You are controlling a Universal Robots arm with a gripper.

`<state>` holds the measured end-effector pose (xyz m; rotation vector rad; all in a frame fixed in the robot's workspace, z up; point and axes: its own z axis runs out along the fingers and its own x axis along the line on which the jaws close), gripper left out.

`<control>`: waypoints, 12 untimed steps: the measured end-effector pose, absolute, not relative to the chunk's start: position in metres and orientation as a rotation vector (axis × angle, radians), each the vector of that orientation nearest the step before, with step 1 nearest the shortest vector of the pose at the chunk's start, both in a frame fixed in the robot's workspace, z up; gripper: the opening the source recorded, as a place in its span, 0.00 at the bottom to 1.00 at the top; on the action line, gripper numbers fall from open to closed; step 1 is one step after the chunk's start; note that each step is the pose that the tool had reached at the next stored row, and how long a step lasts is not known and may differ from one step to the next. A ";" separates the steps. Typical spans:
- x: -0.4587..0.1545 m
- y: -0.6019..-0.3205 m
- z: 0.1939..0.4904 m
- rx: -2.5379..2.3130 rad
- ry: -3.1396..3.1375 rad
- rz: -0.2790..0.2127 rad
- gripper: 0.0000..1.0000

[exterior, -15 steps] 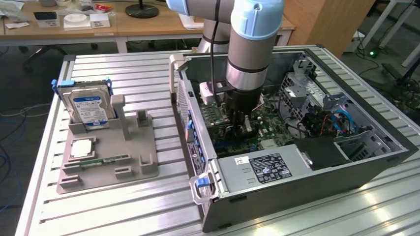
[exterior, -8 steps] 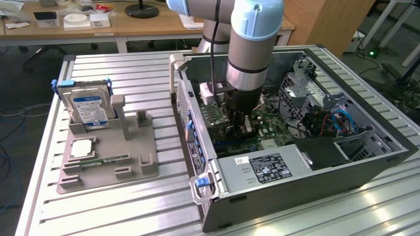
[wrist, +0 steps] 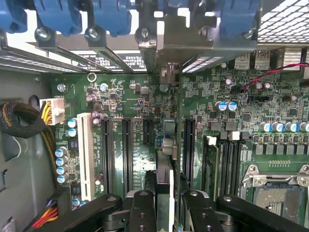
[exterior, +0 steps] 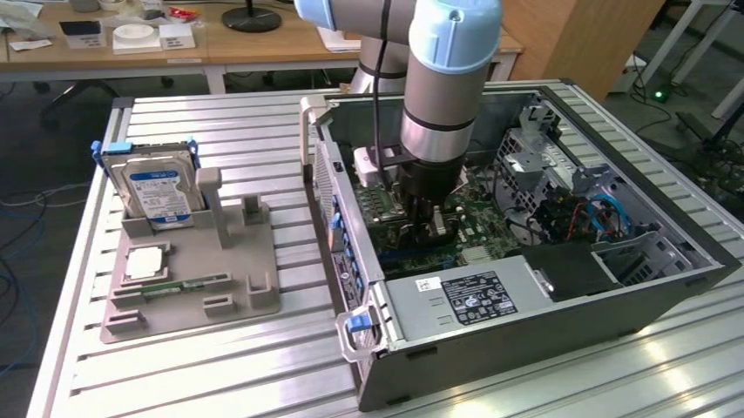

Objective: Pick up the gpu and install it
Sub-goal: 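Insert the gpu into the slot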

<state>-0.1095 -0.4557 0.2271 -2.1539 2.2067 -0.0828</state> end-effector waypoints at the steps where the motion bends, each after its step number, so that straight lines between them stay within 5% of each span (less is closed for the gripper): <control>1: -0.110 -0.456 0.227 -2.154 2.207 -0.083 0.27; 12: -0.110 -0.456 0.225 -2.154 2.207 -0.081 0.27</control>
